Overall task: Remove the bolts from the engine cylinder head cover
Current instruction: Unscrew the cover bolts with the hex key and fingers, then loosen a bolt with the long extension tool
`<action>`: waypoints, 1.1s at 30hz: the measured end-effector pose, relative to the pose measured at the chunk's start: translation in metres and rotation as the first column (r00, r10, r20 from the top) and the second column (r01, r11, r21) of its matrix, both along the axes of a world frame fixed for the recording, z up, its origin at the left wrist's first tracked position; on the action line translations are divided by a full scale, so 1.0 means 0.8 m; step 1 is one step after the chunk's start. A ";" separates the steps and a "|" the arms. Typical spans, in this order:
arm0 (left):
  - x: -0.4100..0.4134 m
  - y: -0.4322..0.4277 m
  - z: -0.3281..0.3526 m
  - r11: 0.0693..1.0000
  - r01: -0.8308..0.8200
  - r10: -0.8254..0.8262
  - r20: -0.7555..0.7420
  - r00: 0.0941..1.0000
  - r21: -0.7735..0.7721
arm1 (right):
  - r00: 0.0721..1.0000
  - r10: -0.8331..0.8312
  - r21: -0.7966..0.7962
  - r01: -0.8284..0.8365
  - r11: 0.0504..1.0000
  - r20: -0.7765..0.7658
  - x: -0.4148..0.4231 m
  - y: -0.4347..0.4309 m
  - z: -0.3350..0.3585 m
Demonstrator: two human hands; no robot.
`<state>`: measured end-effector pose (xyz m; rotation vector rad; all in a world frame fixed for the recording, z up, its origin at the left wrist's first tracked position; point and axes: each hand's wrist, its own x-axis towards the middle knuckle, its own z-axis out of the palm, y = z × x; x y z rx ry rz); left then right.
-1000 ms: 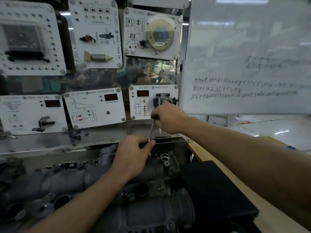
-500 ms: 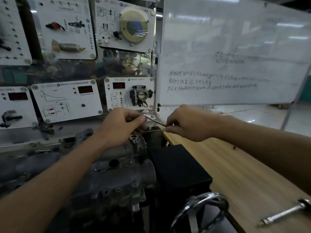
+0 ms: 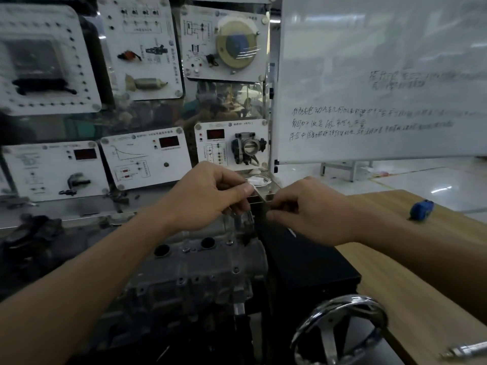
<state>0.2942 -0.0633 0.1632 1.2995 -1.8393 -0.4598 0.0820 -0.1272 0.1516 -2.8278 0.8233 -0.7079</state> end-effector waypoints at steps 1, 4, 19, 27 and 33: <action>-0.006 0.000 -0.003 1.000 0.013 -0.013 0.016 1.000 0.022 | 1.000 -0.008 0.018 0.009 1.000 -0.006 -0.012 0.003 0.000; -0.037 -0.007 -0.011 0.996 0.051 -0.054 0.047 0.997 0.075 | 0.998 -0.057 0.064 0.058 0.996 -0.015 -0.048 0.009 -0.008; -0.322 -0.063 -0.163 0.922 0.296 -0.366 0.309 0.878 0.250 | 0.603 -0.522 0.172 0.737 0.653 -0.603 -0.336 0.064 -0.130; -0.484 -0.099 -0.276 0.976 0.113 -0.209 0.635 0.744 0.189 | 0.458 -0.569 0.125 0.841 0.527 -0.683 -0.409 0.074 -0.207; -0.496 -0.125 -0.280 0.975 0.100 -0.206 0.627 0.751 0.200 | 0.377 -0.831 -0.005 0.910 0.416 -0.409 -0.442 -0.005 -0.200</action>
